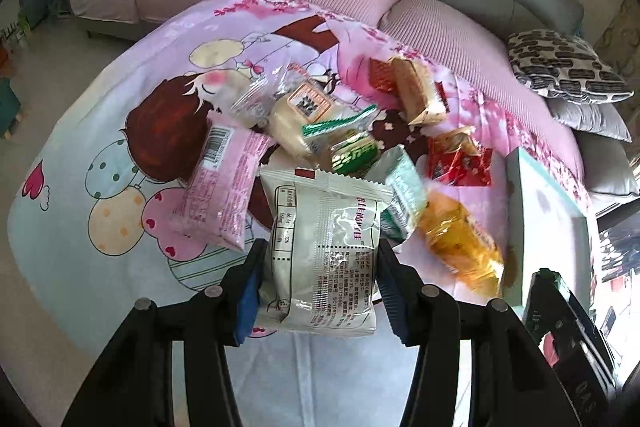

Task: Organize snacks
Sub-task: 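Carry both packets to the white tray and open both tools to release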

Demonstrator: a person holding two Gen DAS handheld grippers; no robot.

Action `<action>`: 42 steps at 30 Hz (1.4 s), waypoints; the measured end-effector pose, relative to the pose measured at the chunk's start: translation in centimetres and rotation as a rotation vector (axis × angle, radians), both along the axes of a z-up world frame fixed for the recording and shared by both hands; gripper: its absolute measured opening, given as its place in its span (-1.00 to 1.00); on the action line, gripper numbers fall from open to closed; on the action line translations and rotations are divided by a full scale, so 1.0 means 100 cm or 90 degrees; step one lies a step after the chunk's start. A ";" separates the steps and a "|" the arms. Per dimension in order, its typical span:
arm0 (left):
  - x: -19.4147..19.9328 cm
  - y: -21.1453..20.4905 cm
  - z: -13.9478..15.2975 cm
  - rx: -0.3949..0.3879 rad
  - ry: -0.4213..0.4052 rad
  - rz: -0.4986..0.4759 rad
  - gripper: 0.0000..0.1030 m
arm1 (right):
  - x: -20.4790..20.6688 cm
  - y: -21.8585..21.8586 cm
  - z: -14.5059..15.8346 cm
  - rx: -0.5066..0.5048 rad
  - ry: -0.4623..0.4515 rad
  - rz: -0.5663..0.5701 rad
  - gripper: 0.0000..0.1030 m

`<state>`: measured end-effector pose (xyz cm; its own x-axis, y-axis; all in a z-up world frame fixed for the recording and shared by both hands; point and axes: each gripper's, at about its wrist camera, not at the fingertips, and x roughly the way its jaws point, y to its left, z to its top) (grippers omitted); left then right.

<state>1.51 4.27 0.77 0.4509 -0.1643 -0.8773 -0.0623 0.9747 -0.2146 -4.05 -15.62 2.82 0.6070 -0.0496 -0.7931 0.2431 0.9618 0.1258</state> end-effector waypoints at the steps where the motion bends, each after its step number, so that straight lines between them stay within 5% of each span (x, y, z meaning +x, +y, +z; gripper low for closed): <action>1: -0.001 -0.001 0.001 0.001 -0.003 0.000 0.05 | 0.000 -0.007 0.001 -0.001 -0.001 -0.012 0.36; 17: 0.012 -0.080 0.020 0.028 -0.009 -0.100 0.05 | 0.000 -0.126 0.011 -0.049 -0.033 -0.220 0.36; 27: 0.029 -0.182 0.030 0.016 -0.056 -0.245 0.06 | -0.011 -0.194 -0.003 -0.050 -0.039 -0.319 0.37; 42: 0.069 -0.288 -0.026 -0.003 -0.018 -0.342 0.06 | -0.030 -0.267 -0.031 -0.057 -0.014 -0.435 0.37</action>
